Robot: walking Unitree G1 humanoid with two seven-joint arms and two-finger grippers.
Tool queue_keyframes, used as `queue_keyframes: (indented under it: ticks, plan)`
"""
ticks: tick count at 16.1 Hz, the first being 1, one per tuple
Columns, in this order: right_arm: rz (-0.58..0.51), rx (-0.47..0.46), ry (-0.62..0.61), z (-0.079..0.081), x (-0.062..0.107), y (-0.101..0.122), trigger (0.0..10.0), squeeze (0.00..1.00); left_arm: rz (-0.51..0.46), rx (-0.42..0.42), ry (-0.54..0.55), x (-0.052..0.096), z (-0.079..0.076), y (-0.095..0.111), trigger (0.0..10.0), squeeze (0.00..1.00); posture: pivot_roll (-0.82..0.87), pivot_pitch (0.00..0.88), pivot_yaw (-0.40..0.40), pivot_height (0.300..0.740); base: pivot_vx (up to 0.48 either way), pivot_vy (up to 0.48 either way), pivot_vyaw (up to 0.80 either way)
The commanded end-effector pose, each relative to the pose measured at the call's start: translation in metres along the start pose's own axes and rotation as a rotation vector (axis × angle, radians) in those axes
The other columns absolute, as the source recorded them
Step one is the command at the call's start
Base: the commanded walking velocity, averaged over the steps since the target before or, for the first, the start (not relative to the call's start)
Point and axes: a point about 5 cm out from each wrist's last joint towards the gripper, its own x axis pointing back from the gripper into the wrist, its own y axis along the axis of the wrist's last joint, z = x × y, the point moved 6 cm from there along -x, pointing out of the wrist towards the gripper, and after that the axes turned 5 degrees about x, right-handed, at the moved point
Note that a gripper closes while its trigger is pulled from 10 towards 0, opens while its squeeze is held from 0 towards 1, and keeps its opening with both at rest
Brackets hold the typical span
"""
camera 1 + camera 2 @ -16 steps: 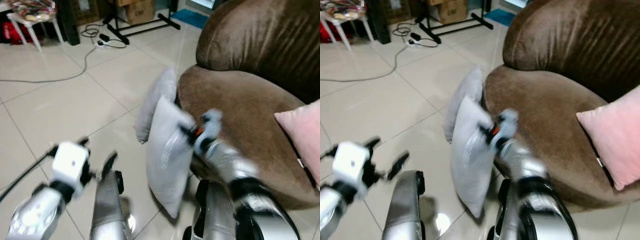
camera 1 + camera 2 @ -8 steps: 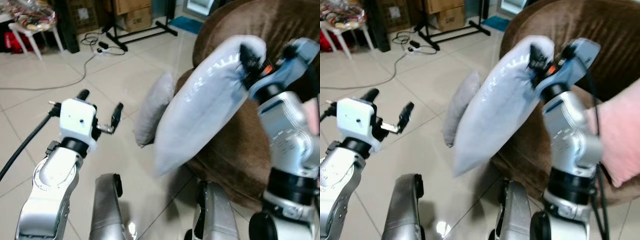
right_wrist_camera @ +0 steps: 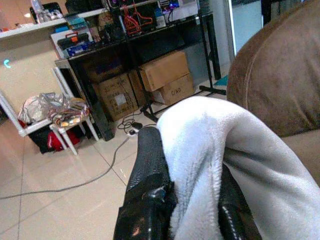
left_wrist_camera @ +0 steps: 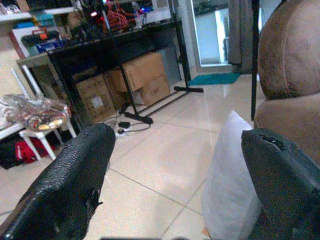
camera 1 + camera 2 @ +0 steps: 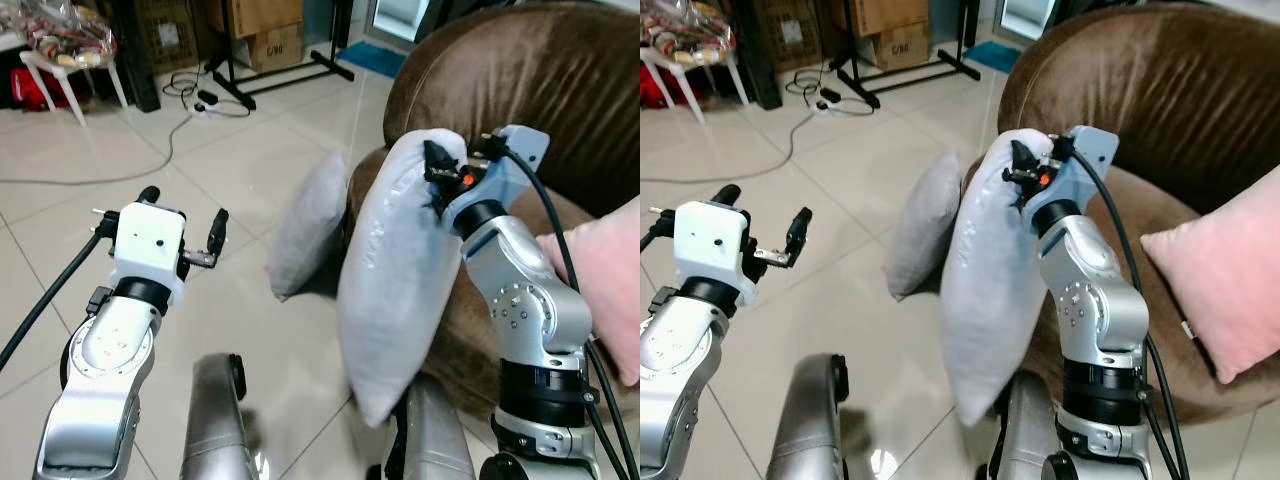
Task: Move the pillow to the sofa from floor
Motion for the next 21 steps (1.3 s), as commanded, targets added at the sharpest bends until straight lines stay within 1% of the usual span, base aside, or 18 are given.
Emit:
queue_keyframes:
  ticks: [1,2,3,4,6,9,11,14,17,21]
  plan:
    - [-0.114,0.021,0.025,0.009,0.001,0.034,10.0,0.00,-0.014,-0.005,0.014,-0.002,0.001,0.003,10.0,0.00,0.14,0.000,-0.100,0.580,0.000,0.000,0.00]
    - [-0.140,0.013,0.030,0.010,0.000,0.043,10.0,0.00,-0.017,-0.004,0.014,-0.003,0.000,0.003,10.0,0.00,0.14,0.000,-0.100,0.590,0.000,0.000,0.00]
    - [-0.184,-0.018,0.052,0.012,-0.001,0.056,0.0,0.00,-0.021,-0.002,0.015,-0.005,-0.001,0.004,10.0,0.00,0.14,0.000,-0.101,0.600,0.000,0.000,0.00]
    - [-0.208,-0.009,0.054,0.013,-0.002,0.065,0.0,0.00,-0.024,-0.003,0.015,-0.006,-0.001,0.004,10.0,0.00,0.13,0.000,-0.101,0.610,0.000,0.000,0.00]
    - [-0.215,0.005,0.044,0.012,-0.003,0.069,0.0,0.00,-0.030,-0.002,0.017,-0.009,-0.001,0.005,10.0,0.00,0.13,0.000,-0.101,0.625,0.000,0.000,0.00]
    - [-0.211,0.003,0.041,0.013,-0.001,0.066,0.0,0.00,-0.038,0.001,0.018,-0.010,-0.003,0.006,10.0,0.00,0.13,0.000,-0.097,0.650,0.000,0.000,0.00]
    - [-0.183,-0.008,0.019,0.010,0.002,0.053,0.0,0.00,-0.037,-0.006,0.017,-0.009,-0.006,0.005,10.0,0.00,0.13,0.000,-0.090,0.675,0.000,0.000,0.00]
    - [-0.133,-0.017,-0.029,0.000,0.009,0.031,0.0,0.00,-0.032,-0.007,0.014,-0.009,-0.009,0.003,10.0,0.00,0.13,0.000,-0.082,0.710,0.000,0.000,0.00]
    - [-0.106,-0.018,-0.043,-0.002,0.015,0.020,0.0,0.00,-0.022,-0.015,0.009,-0.008,-0.008,0.000,10.0,0.00,0.12,0.000,-0.076,0.735,0.000,0.000,0.00]
    - [-0.074,-0.021,-0.070,-0.006,0.019,0.008,0.0,0.00,-0.016,-0.017,0.003,-0.009,-0.010,-0.002,10.0,0.00,0.12,0.000,-0.076,0.740,0.000,0.000,0.00]
